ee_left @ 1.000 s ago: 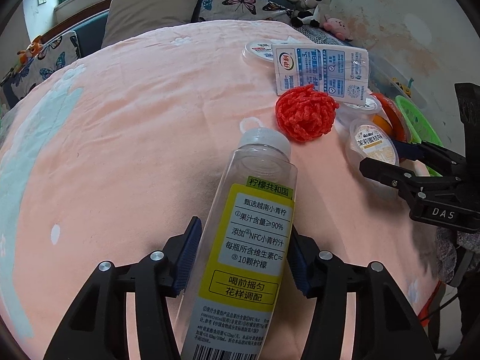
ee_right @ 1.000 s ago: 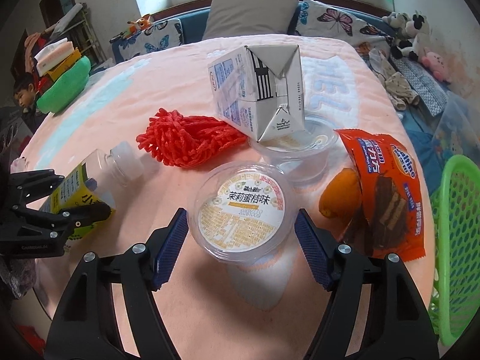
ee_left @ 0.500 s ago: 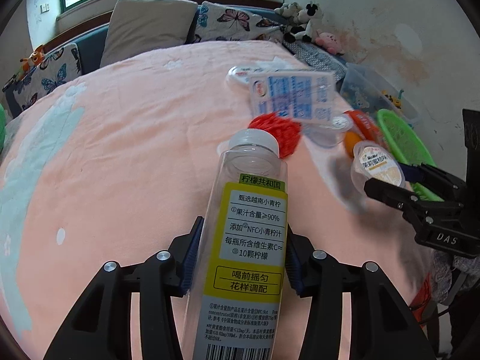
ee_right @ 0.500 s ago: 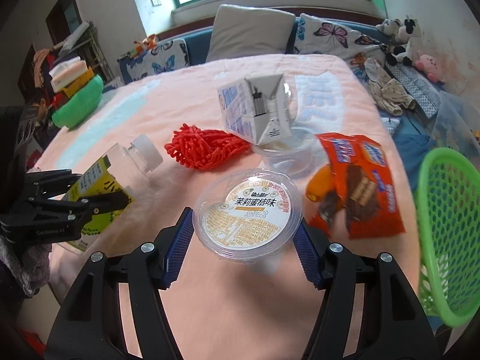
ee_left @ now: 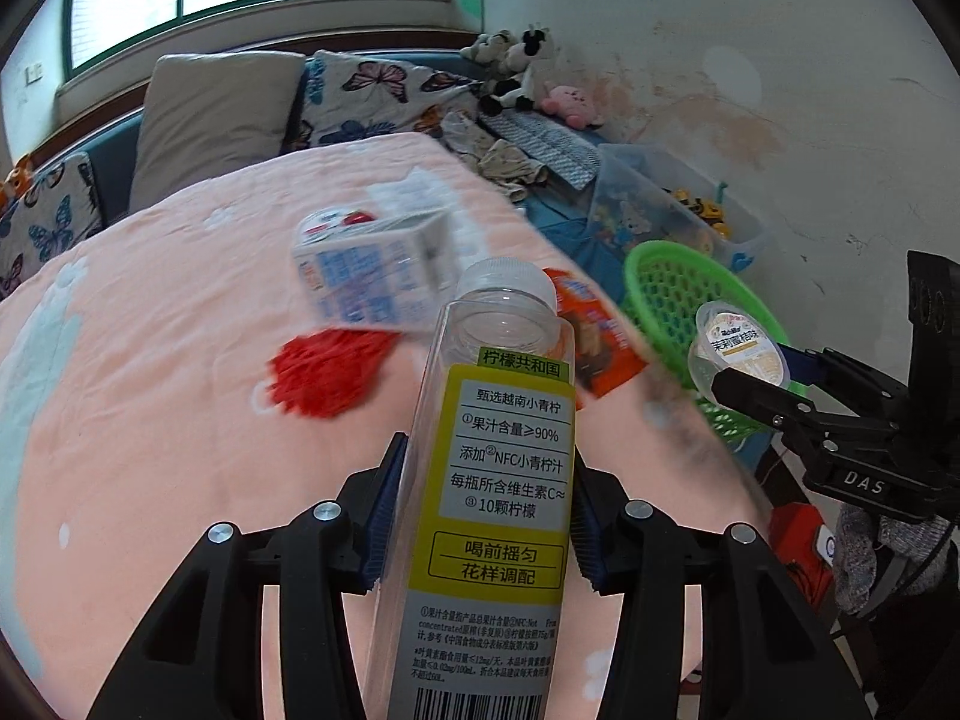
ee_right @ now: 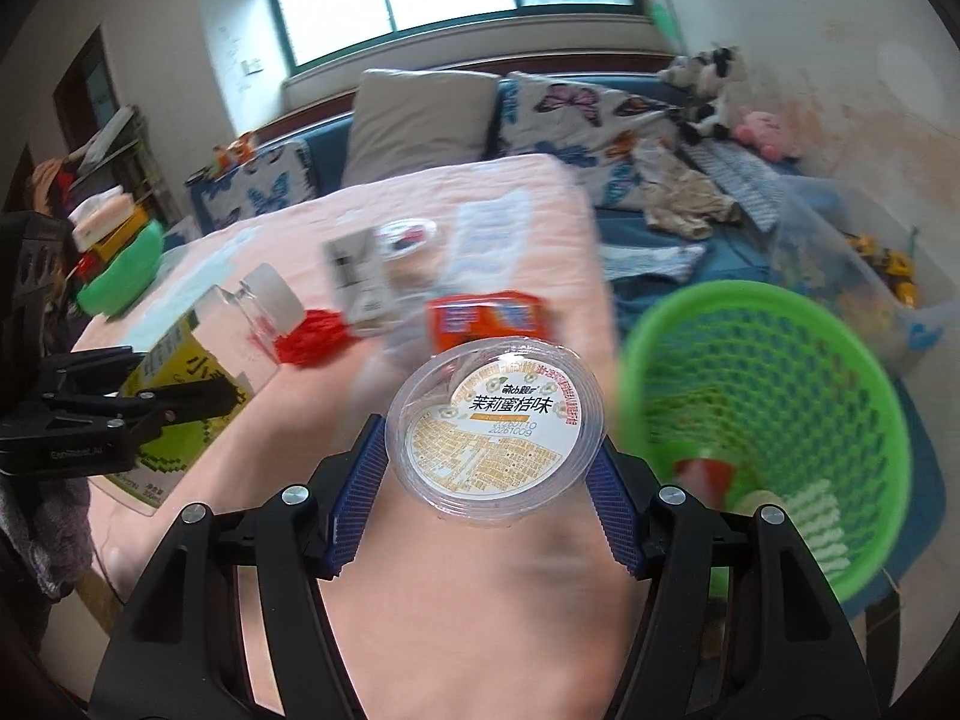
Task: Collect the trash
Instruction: 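Carry the bottle and pudding cup over the green basket and open both tools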
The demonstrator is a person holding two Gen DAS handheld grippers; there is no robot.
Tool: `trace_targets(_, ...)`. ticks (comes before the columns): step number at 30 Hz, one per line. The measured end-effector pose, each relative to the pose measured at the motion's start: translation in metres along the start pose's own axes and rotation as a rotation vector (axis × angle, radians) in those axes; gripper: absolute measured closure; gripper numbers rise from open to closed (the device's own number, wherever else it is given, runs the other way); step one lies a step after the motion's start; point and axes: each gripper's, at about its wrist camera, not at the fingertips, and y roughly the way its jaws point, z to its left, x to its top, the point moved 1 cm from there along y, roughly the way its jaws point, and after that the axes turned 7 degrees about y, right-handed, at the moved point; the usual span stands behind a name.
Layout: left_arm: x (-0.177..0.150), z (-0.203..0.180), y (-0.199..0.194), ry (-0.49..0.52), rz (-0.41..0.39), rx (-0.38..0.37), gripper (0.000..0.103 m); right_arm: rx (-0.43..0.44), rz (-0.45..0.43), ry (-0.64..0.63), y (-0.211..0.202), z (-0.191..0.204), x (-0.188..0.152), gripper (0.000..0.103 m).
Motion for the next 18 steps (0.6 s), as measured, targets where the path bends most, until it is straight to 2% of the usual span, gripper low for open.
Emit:
trace_targets(11, 0.055, -0.093, 0.047, 0.095, 0.026, -0.074, 0.056, -0.142, -0.005, 0.113, -0.015, -0.106, -0.005, 0.038)
trace_targets(18, 0.085, -0.136, 0.08, 0.127, 0.046, -0.118, 0.056, -0.168, 0.007, 0.185, -0.013, -0.148, -0.012, 0.035)
